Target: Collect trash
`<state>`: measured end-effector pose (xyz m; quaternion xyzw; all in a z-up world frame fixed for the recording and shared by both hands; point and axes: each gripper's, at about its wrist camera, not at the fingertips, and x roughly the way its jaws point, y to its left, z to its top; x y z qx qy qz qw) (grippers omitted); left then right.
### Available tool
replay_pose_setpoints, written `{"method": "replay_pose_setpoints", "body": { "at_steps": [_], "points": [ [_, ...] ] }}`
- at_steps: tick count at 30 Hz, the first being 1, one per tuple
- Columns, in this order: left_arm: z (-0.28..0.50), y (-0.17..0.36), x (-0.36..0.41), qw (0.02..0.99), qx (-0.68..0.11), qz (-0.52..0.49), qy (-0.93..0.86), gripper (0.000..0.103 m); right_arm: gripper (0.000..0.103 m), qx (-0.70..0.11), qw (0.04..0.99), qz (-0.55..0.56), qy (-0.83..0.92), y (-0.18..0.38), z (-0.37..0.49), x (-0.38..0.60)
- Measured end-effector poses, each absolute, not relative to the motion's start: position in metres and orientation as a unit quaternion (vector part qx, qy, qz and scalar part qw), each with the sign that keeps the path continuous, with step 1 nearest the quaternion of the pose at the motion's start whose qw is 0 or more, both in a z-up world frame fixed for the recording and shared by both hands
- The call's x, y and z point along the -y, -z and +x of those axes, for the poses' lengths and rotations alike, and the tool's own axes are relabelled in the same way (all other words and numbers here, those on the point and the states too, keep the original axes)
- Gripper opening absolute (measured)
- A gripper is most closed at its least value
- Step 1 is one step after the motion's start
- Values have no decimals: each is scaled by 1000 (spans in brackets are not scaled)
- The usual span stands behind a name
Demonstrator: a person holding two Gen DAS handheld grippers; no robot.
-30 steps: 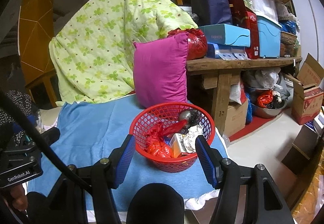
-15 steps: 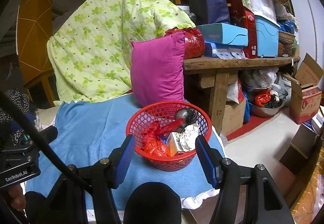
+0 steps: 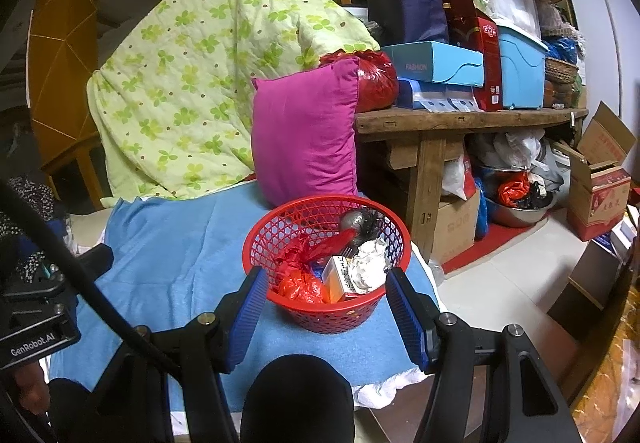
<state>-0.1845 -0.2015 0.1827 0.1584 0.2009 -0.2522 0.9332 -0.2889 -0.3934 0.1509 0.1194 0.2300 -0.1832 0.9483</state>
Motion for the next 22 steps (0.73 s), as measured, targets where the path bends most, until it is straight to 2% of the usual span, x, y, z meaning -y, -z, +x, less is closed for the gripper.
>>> {"method": "replay_pose_setpoints", "body": {
  "at_steps": [19, 22],
  "points": [
    [-161, -184, 205, 929, -180, 142, 290, 91, 65, -238, 940, 125, 211, -152, -272, 394],
    [-140, -175, 196, 929, -202, 130, 281, 91, 65, -241, 940, 117, 212, -152, -260, 388]
  ]
}}
